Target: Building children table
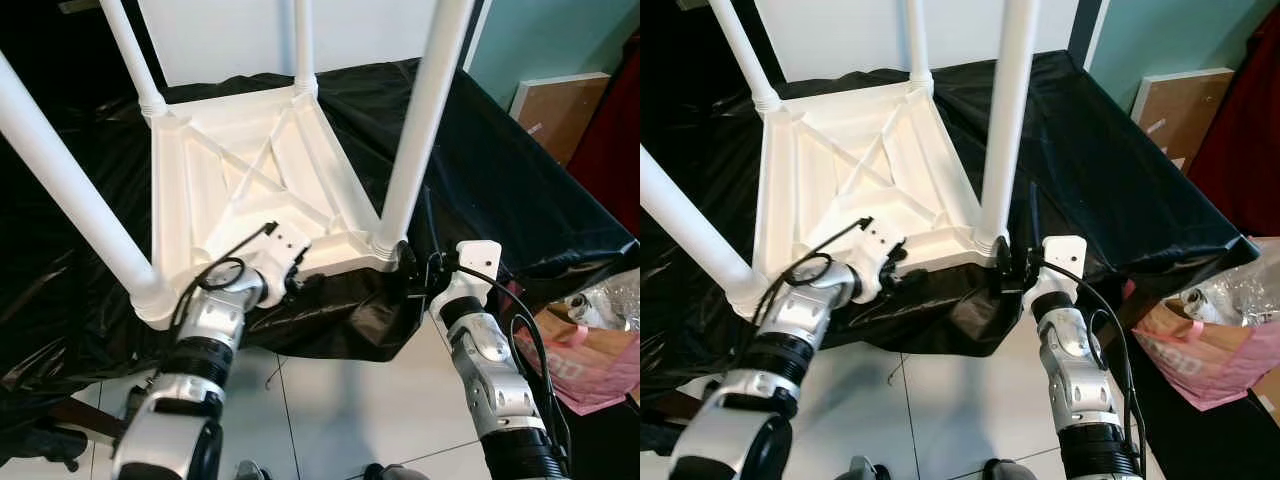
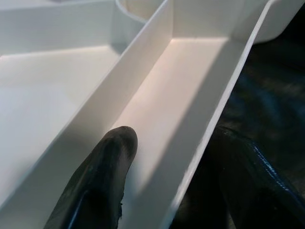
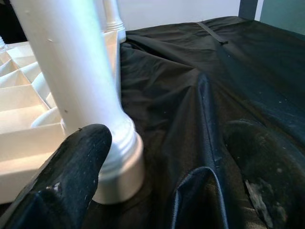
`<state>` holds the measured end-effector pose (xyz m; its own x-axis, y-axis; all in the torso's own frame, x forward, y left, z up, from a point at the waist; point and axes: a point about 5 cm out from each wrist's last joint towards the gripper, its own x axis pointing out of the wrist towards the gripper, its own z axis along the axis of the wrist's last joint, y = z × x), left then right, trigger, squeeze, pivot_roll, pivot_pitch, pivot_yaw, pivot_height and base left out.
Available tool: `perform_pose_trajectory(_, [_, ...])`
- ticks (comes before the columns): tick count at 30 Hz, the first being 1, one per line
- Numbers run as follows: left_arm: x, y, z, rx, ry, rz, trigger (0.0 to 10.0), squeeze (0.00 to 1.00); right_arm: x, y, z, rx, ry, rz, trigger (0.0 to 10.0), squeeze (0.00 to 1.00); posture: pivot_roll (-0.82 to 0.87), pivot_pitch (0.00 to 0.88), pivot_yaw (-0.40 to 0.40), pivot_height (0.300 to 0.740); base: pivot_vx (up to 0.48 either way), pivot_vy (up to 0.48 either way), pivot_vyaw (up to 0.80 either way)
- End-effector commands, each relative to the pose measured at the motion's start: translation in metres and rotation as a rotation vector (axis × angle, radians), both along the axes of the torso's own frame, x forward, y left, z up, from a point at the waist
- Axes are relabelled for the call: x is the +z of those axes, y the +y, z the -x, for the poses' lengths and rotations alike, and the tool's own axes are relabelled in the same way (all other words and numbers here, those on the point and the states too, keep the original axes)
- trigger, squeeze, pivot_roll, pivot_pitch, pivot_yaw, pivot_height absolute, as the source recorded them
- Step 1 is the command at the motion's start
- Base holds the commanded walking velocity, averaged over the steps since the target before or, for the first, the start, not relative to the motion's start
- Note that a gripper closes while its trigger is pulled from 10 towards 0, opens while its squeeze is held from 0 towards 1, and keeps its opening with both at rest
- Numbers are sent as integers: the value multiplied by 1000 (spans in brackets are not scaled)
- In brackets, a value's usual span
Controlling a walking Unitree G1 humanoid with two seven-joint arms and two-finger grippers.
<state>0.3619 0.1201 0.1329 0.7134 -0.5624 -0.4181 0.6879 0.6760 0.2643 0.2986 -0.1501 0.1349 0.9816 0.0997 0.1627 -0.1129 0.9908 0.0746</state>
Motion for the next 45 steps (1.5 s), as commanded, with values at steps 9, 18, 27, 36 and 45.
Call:
perform_pose_trajectory(9, [20,31,-25,520,-290,-74,10000,0,-3,1,-1,1,18,-11,10000,0,-33,108,1,740,0,0,0])
perform_pose_trajectory(18, [19,-17,8,95,-168,207,10000,0,-6,-3,6,25,18,7,10000,0,-41,117,2,740,0,0,0])
perform_pose_trajectory(27, [37,-9,55,-3,-205,334,10000,0,-8,-7,15,104,29,17,10000,0,-18,126,-25,740,0,0,0])
perform_pose_trajectory(36, [76,69,89,633,-394,449,10000,0,-7,-3,10,157,38,37,10000,0,23,138,-48,740,0,0,0])
perform_pose_trajectory(45, [81,72,106,662,-462,355,10000,0,-5,16,3,207,30,11,10000,0,64,121,-58,740,0,0,0])
